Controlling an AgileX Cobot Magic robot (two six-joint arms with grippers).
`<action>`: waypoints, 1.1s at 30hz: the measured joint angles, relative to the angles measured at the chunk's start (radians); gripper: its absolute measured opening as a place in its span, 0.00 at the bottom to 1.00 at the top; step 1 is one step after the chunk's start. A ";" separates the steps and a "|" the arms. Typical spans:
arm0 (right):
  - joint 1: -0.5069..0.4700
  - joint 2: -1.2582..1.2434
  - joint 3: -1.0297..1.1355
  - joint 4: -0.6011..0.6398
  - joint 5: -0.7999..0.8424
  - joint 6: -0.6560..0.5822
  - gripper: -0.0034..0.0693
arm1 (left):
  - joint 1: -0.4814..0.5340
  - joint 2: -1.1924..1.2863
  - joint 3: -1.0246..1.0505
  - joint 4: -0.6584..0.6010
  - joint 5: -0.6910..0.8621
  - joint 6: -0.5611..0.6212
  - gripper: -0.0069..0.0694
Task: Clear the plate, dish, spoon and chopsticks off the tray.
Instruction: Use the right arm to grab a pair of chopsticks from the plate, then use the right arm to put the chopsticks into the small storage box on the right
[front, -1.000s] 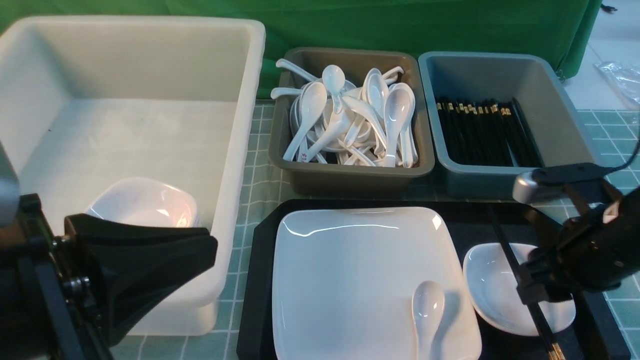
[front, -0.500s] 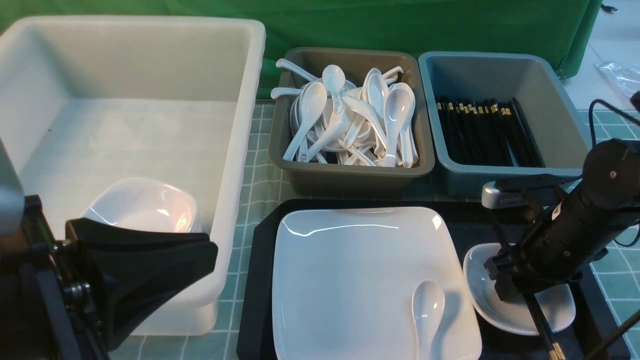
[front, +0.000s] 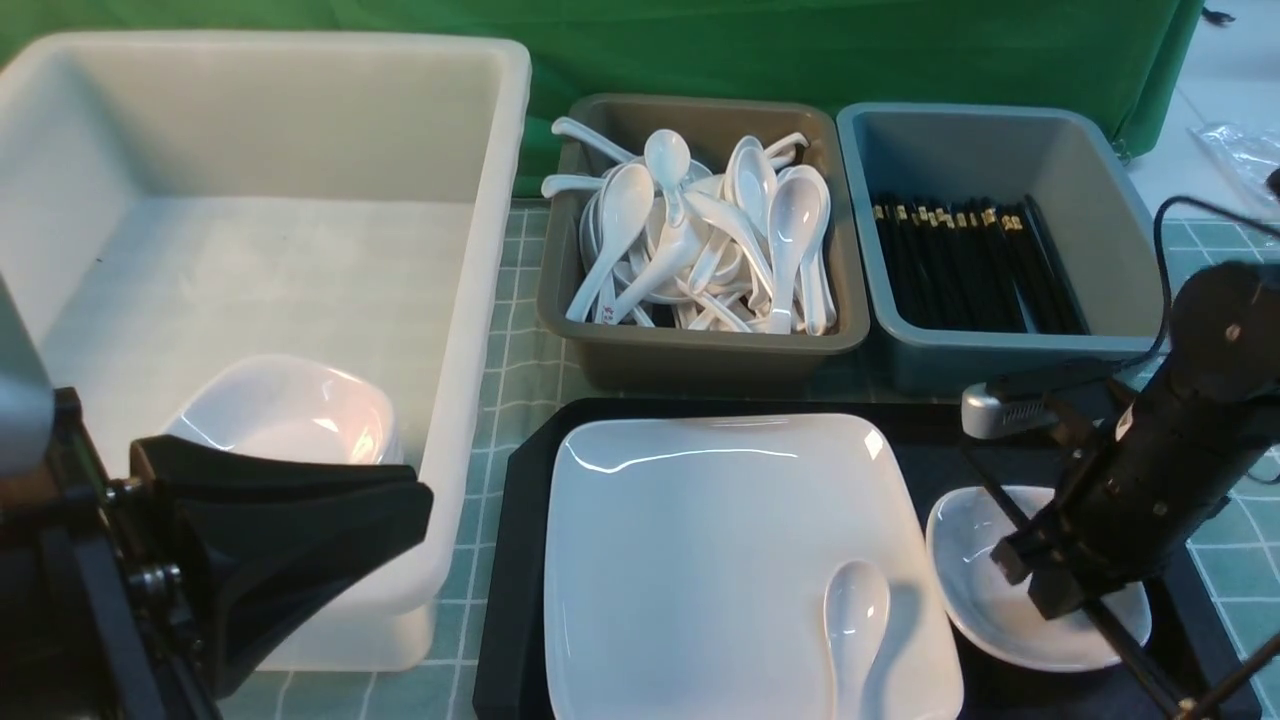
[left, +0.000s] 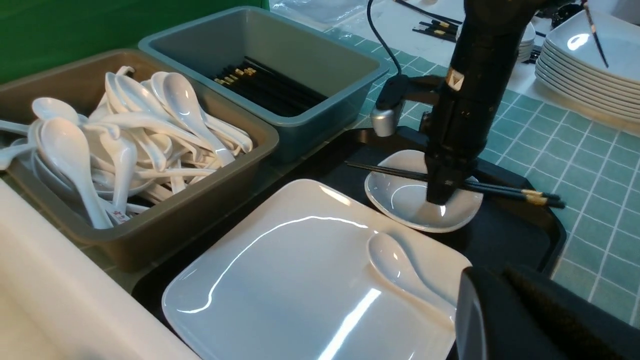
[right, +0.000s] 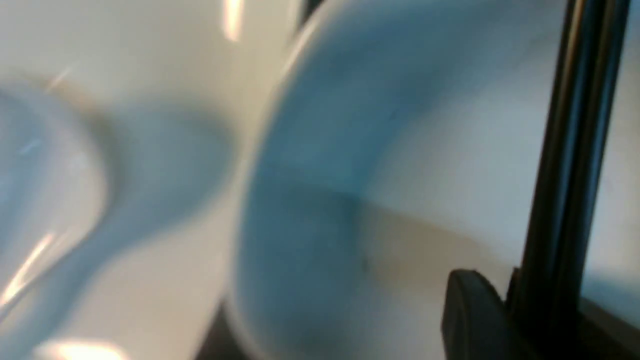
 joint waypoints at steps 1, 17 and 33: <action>0.012 -0.048 -0.042 0.014 0.040 -0.032 0.20 | 0.000 0.000 0.000 0.001 -0.021 0.000 0.11; -0.125 0.344 -0.934 0.167 -0.055 0.076 0.20 | 0.000 0.000 0.000 -0.156 -0.114 0.229 0.11; -0.143 0.394 -1.100 0.049 0.343 0.120 0.59 | 0.000 0.000 0.000 -0.134 -0.031 0.240 0.11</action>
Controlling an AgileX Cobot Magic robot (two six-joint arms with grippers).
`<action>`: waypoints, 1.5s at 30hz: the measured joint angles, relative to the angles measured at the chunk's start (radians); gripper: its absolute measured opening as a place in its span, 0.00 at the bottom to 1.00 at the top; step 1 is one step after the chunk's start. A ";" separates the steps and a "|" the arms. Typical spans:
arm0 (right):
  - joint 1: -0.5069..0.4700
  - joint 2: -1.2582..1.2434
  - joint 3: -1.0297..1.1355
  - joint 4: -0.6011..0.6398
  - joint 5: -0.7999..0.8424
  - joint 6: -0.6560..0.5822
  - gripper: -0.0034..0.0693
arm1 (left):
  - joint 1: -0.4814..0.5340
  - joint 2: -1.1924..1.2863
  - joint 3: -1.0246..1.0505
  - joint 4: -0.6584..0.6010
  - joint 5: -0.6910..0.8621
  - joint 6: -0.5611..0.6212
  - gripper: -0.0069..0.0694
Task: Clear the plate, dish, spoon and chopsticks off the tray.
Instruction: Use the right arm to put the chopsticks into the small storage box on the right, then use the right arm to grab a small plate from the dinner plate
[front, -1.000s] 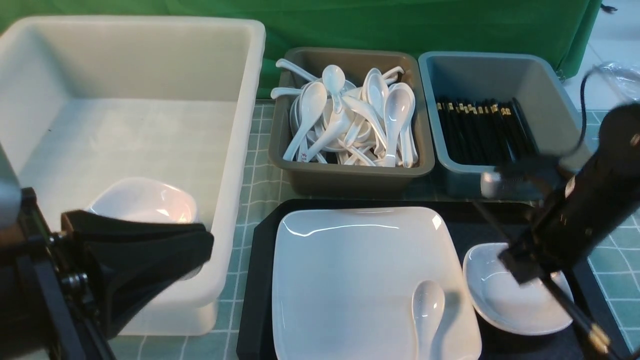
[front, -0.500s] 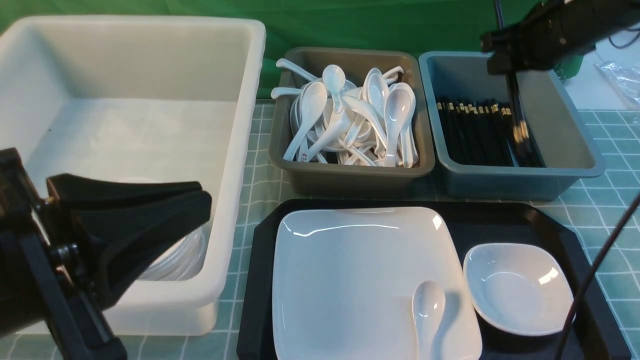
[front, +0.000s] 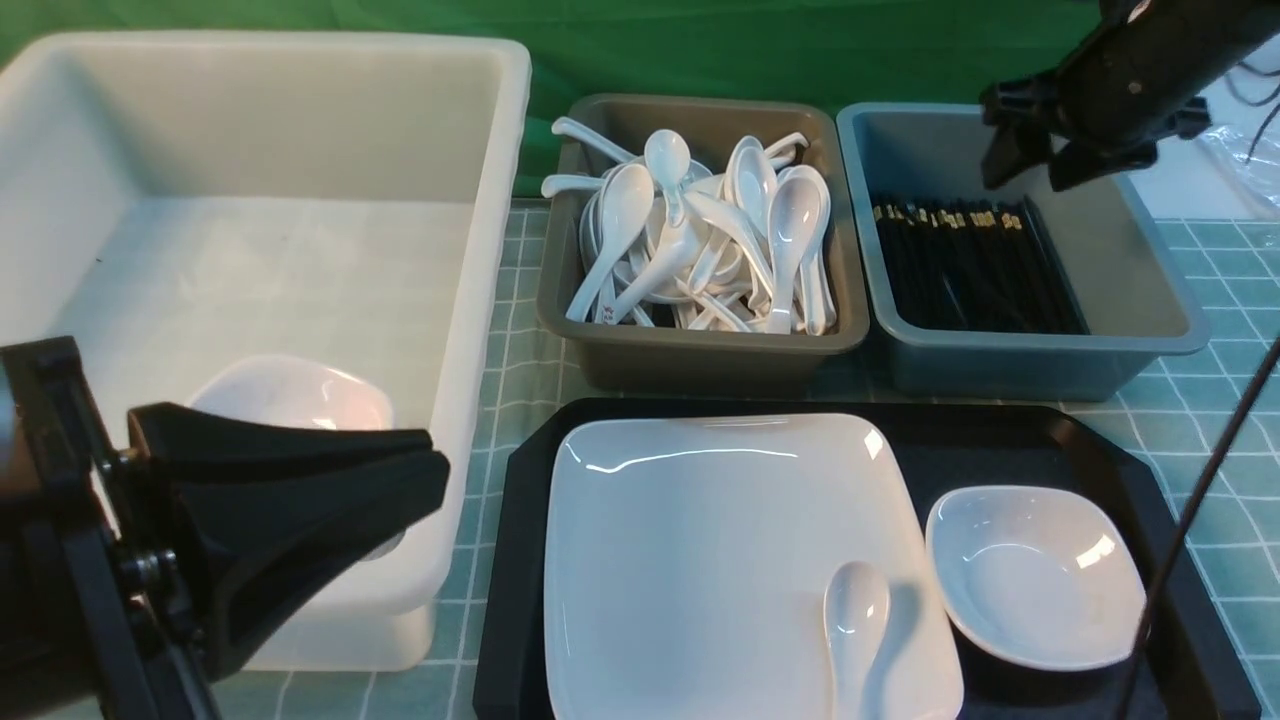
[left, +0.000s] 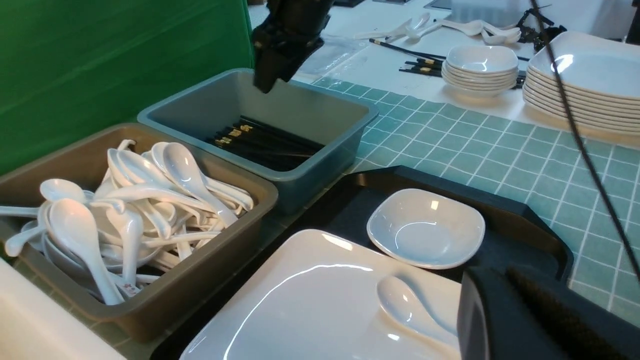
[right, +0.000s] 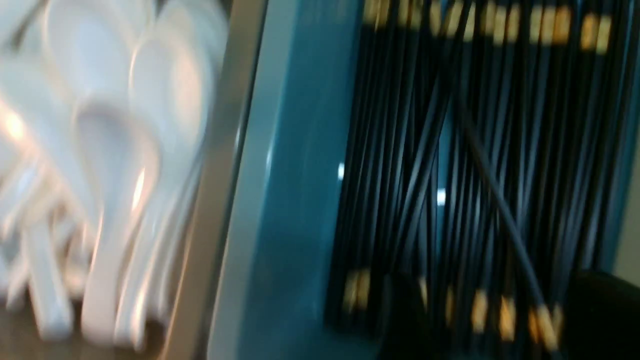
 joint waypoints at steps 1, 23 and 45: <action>0.001 -0.005 0.000 -0.004 0.011 -0.004 0.56 | 0.000 0.000 0.000 0.000 0.000 0.000 0.11; 0.349 -0.680 1.298 -0.299 -0.344 -0.201 0.64 | 0.000 0.000 0.000 0.085 0.041 -0.004 0.11; 0.353 -0.457 1.327 -0.306 -0.613 -0.310 0.54 | 0.000 0.000 0.000 0.082 0.054 -0.015 0.11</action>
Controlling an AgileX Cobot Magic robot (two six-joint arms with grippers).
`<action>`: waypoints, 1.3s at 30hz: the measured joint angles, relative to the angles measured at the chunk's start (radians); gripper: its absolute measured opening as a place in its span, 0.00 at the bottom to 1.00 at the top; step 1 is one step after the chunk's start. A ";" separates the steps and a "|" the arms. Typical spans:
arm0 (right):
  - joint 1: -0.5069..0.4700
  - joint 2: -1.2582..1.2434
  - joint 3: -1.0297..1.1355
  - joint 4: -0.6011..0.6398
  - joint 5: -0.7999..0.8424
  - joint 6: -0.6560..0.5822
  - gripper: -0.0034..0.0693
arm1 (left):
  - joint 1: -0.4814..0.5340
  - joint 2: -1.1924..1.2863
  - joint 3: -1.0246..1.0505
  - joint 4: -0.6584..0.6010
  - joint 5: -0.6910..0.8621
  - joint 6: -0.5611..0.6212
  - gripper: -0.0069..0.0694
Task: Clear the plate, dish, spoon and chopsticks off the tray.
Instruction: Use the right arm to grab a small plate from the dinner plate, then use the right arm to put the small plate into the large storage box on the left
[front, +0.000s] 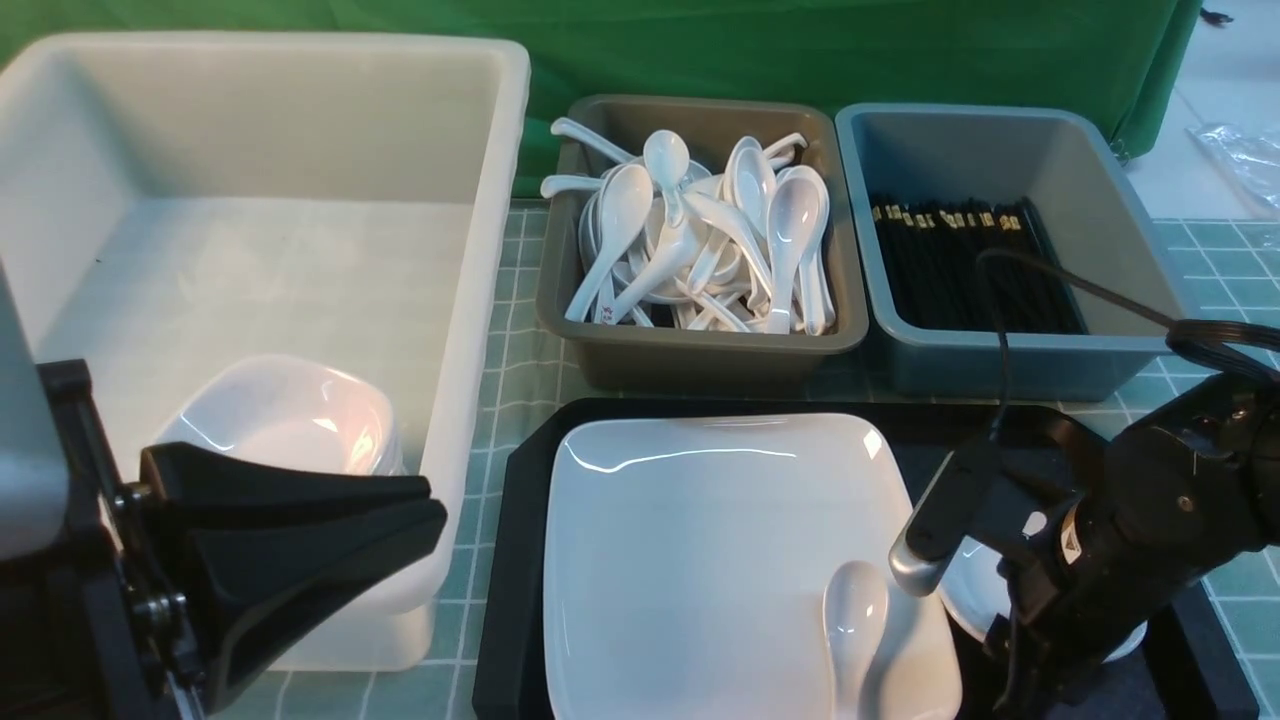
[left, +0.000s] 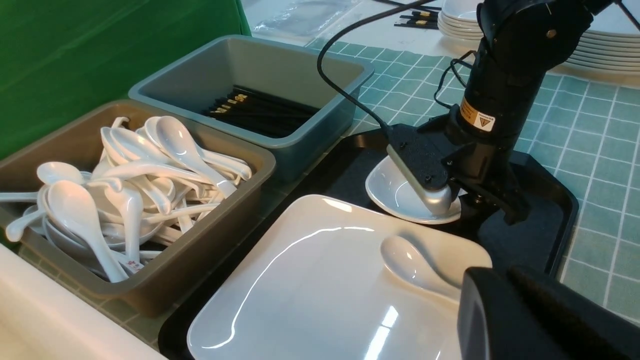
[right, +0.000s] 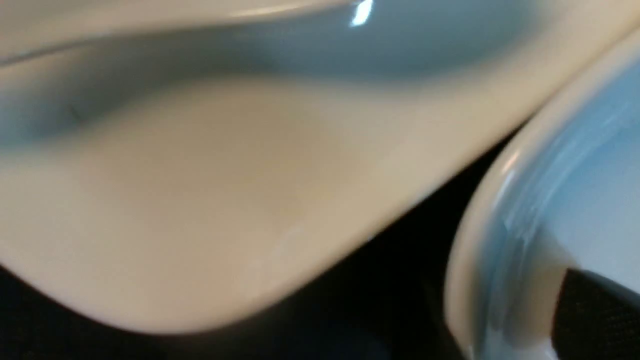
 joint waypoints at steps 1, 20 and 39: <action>0.000 0.001 -0.001 -0.003 -0.007 -0.005 0.49 | 0.000 0.000 0.000 0.001 0.004 0.000 0.11; 0.364 -0.285 -0.547 -0.006 0.448 0.254 0.13 | 0.000 -0.026 -0.130 0.563 0.164 -0.592 0.11; 0.671 0.594 -1.594 0.010 0.452 0.227 0.13 | 0.000 -0.470 -0.221 0.988 0.606 -1.003 0.11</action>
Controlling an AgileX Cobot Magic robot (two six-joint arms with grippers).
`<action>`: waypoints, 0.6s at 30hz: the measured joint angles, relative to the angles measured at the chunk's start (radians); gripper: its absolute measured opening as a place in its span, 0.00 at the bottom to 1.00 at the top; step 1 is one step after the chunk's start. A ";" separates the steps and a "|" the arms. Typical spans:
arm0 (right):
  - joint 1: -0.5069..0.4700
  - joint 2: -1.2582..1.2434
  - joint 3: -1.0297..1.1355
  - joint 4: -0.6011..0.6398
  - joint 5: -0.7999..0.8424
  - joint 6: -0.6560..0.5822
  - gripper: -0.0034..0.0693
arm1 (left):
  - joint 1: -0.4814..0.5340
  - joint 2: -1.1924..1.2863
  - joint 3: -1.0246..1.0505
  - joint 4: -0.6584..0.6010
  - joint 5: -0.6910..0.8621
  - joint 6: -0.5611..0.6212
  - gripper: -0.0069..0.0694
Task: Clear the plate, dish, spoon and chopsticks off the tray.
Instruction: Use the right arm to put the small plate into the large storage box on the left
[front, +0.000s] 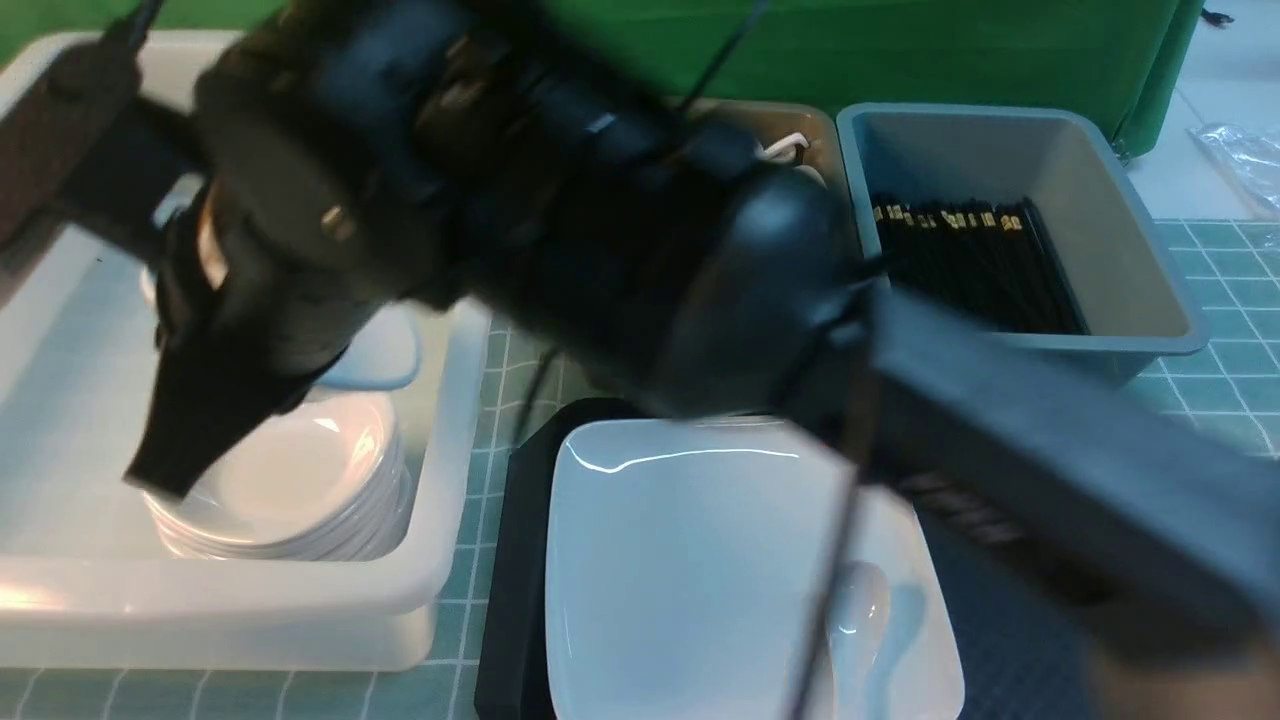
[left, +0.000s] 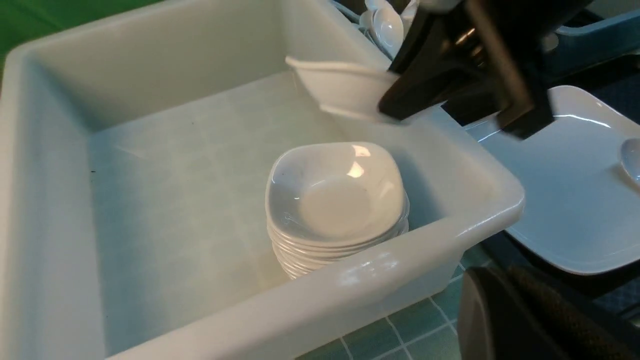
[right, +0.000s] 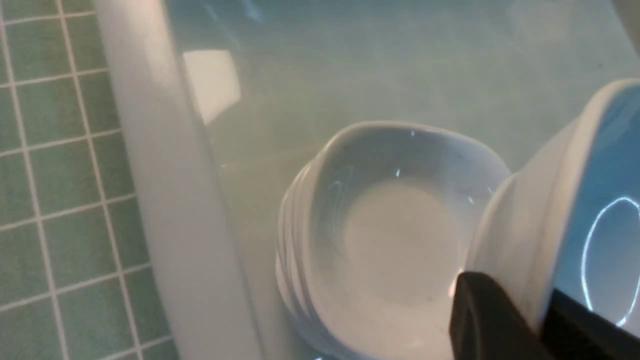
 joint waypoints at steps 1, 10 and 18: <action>0.000 0.025 -0.018 0.000 -0.003 0.006 0.13 | 0.000 -0.002 0.000 0.000 0.002 0.000 0.11; 0.001 0.143 -0.054 -0.016 -0.070 0.025 0.25 | 0.000 -0.003 0.000 0.000 0.005 0.037 0.11; 0.019 0.121 -0.077 -0.021 0.110 0.025 0.74 | 0.000 -0.003 0.003 -0.103 -0.003 0.045 0.11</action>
